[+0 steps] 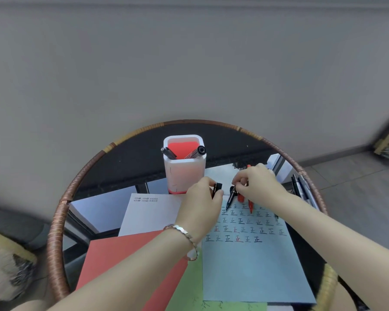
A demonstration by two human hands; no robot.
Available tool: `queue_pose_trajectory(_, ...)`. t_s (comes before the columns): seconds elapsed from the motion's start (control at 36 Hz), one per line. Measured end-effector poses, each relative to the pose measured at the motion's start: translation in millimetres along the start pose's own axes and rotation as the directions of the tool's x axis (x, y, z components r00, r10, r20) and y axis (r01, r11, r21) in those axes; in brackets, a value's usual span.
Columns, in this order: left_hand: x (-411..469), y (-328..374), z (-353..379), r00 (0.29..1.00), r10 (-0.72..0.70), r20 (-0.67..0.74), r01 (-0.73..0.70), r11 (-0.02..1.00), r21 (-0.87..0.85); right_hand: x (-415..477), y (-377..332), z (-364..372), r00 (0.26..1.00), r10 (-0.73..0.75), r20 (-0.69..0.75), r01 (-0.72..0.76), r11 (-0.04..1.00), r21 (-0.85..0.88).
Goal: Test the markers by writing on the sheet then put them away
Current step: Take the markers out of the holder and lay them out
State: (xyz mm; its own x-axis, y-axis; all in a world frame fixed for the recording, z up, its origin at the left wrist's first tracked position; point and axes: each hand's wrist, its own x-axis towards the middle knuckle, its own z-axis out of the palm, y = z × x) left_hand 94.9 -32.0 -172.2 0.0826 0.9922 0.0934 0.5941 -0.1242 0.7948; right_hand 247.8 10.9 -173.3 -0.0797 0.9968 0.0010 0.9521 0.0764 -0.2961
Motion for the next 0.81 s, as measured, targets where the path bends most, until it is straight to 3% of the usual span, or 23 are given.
queue_pose_trajectory(0.19, 23, 6, 12, 0.996, -0.027, 0.084, 0.018, 0.995, 0.097, 0, 10, -6, 0.999, 0.029, 0.018, -0.03, 0.998, 0.056)
queue_pose_trajectory(0.31, 36, 10, 24, 0.988, 0.01, 0.151, -0.039, 0.982, 0.187, -1, 12, -5, 0.999, 0.032, 0.014, -0.033, 0.997, 0.063)
queue_pose_trajectory(0.47, 35, 5, 24, 0.977, 0.069, 0.199, -0.128, 0.945, 0.302, -2, 7, -9, 0.995, -0.018, -0.095, 0.029, 0.993, 0.119)
queue_pose_trajectory(0.61, 10, 1, -5, 0.986, 0.127, 0.108, -0.147, 0.967, 0.209, -9, -29, -32, 0.945, -0.164, -0.283, 0.256, 0.909, 0.328)
queue_pose_trajectory(0.72, -14, -7, -38, 0.99, 0.136, 0.044, -0.14, 0.982, 0.128, -8, -61, -44, 0.924, -0.247, -0.292, 0.341, 0.876, 0.34)
queue_pose_trajectory(0.81, -26, -13, -59, 0.988, 0.151, -0.014, -0.149, 0.982, 0.112, -2, -78, -43, 0.938, -0.226, -0.262, 0.313, 0.877, 0.364)
